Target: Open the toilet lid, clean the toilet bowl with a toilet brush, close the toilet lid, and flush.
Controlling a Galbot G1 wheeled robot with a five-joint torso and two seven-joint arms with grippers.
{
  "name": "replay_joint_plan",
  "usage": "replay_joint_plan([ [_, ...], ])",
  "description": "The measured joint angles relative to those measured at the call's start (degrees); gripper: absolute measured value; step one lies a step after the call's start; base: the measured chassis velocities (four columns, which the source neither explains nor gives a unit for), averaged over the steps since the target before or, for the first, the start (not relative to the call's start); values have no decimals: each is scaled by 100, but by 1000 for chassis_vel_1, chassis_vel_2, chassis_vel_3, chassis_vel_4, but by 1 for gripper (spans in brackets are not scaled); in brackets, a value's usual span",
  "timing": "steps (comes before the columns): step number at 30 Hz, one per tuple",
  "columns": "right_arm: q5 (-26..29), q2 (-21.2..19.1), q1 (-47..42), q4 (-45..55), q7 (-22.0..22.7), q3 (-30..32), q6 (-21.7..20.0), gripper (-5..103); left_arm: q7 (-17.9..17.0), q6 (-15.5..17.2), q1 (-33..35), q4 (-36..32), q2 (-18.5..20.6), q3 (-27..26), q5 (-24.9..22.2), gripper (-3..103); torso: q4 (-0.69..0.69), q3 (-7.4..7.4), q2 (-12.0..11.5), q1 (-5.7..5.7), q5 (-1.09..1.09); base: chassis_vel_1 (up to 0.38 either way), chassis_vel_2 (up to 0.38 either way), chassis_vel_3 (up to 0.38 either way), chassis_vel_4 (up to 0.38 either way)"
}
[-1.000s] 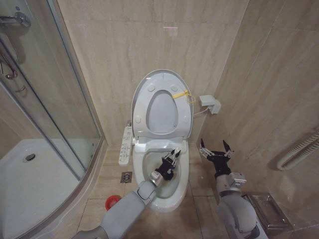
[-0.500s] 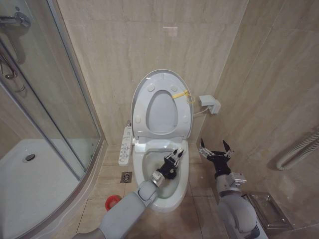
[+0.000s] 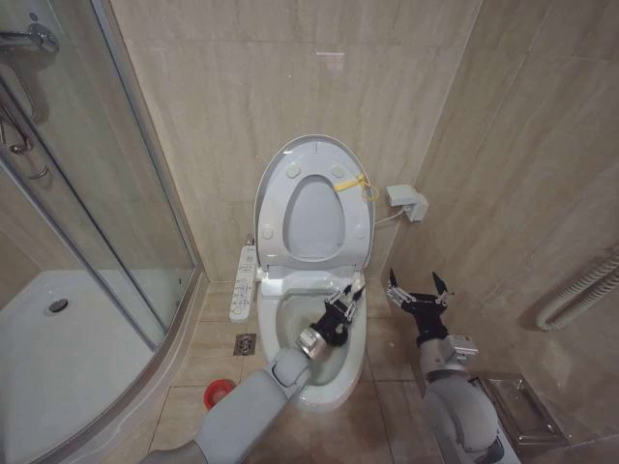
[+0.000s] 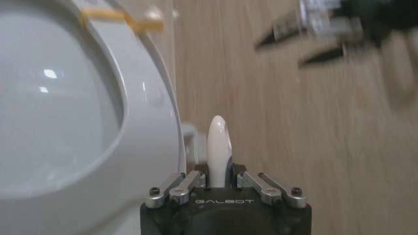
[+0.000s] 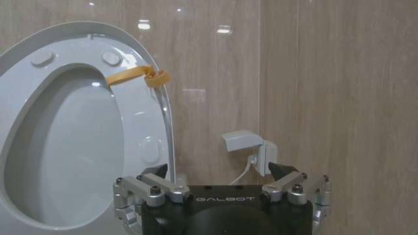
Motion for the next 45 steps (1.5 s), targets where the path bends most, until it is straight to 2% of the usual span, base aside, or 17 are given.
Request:
replay_joint_plan([
  [2, 0, 0, 0, 0, 0, 0, 0, 100, 28, -88, -11, 411, -12, -46, 40, 21, 2, 0, 0, 0, 0, 0, 0, 0, 0],
  [6, 0, 0, 0, 0, 0, 0, 0, 100, 22, -98, -77, 576, 8, -136, 57, 21, 2, 0, 0, 0, 0, 0, 0, 0, 0],
  [8, 0, 0, 0, 0, 0, 0, 0, 100, 20, -95, -87, 558, 17, -148, 59, 21, 2, 0, 0, 0, 0, 0, 0, 0, 0],
  [13, 0, 0, 0, 0, 0, 0, 0, 100, -49, 10, -123, 14, -21, -186, 8, 21, 0, 0, 0, 0, 0, 0, 0, 0, 0],
  [16, 0, 0, 0, 0, 0, 0, 0, 100, -42, 1, -128, -2, -82, -173, -58, 21, 0, 0, 0, 0, 0, 0, 0, 0, 0],
  [20, 0, 0, 0, 0, 0, 0, 0, 100, 167, -172, -177, 718, -218, -199, -70, 21, 2, 0, 0, 0, 0, 0, 0, 0, 0],
  [24, 0, 0, 0, 0, 0, 0, 0, 100, 155, -180, -228, 950, -183, -292, -62, 21, 2, 0, 0, 0, 0, 0, 0, 0, 0],
  [31, 0, 0, 0, 0, 0, 0, 0, 100, 21, -52, -171, 410, -19, -376, -67, 21, -1, 0, 0, 0, 0, 0, 0, 0, 0],
  [39, 0, 0, 0, 0, 0, 0, 0, 100, -168, 22, 438, -371, 342, -553, -8, 21, 2, 0, 0, 0, -1, 0, 0, 0, 0],
  [45, 0, 0, 0, 0, 0, 0, 0, 100, -192, 42, 756, -647, 538, -662, 76, 21, 1, 0, 0, 0, -1, 0, 0, 0, 0],
])
